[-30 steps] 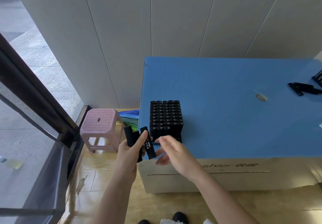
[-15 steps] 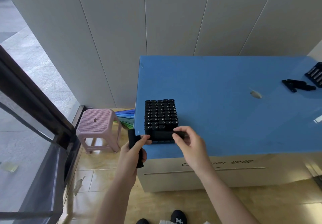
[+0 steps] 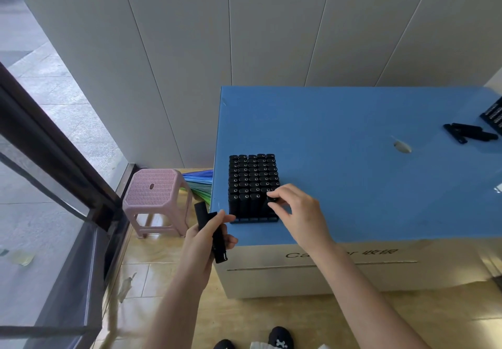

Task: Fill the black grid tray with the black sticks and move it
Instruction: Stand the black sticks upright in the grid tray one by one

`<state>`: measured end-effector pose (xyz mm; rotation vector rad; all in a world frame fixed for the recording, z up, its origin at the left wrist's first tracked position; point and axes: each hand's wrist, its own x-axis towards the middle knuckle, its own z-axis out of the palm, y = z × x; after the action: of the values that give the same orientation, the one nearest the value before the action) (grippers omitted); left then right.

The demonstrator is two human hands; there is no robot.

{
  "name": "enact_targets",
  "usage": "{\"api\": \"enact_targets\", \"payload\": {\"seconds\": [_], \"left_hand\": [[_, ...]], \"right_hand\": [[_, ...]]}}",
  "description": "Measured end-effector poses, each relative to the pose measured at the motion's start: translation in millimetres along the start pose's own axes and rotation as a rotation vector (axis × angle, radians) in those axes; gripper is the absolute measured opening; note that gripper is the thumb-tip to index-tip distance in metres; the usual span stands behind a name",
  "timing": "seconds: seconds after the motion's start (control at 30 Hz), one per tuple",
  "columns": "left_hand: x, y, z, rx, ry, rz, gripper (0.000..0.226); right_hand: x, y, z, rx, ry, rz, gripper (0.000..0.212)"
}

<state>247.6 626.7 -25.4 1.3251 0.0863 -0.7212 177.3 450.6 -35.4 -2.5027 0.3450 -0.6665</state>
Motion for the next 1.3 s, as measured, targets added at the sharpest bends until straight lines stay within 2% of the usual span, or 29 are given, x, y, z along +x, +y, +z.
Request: {"api": "enact_targets", "payload": {"seconds": [0.33, 0.43, 0.5, 0.57, 0.67, 0.73, 0.8, 0.93, 1.1, 1.2, 1.3], "left_hand": [[-5, 2, 0, 0.141, 0.093, 0.014, 0.031], [-9, 4, 0, 0.122, 0.07, 0.04, 0.031], [-9, 3, 0, 0.124, 0.064, 0.058, 0.031], [-9, 2, 1, 0.116, 0.064, 0.069, 0.029], [-7, -1, 3, 0.11, 0.046, 0.1, 0.025], [-6, -3, 6, 0.128, 0.016, 0.121, 0.025], [-6, -4, 10, 0.147, -0.018, 0.126, 0.026], [-6, -5, 13, 0.182, -0.05, 0.12, 0.027], [-2, -1, 9, 0.219, -0.056, 0.116, 0.022], [0, 0, 5, 0.203, -0.043, 0.097, 0.023], [0, 1, 4, 0.198, -0.037, 0.07, 0.021]], "right_hand": [[5, -1, 5, -0.178, 0.042, -0.065, 0.012], [-1, -2, 6, -0.188, 0.049, -0.045, 0.021], [-9, -9, 7, -0.082, 0.027, 0.037, 0.028], [-19, -23, 6, 0.164, -0.026, 0.175, 0.028], [-30, -42, 5, 0.516, -0.265, 0.408, 0.029], [-34, -49, 5, 0.583, -0.382, 0.442, 0.027], [-35, -52, 5, 0.63, -0.342, 0.431, 0.018], [-33, -44, -2, 0.733, -0.177, 0.531, 0.007], [-28, -16, -18, 0.547, -0.018, 0.509, 0.011], [-23, 2, -26, 0.283, -0.024, 0.391, 0.014], [-15, 10, -30, 0.149, -0.019, 0.31, 0.014]]}}
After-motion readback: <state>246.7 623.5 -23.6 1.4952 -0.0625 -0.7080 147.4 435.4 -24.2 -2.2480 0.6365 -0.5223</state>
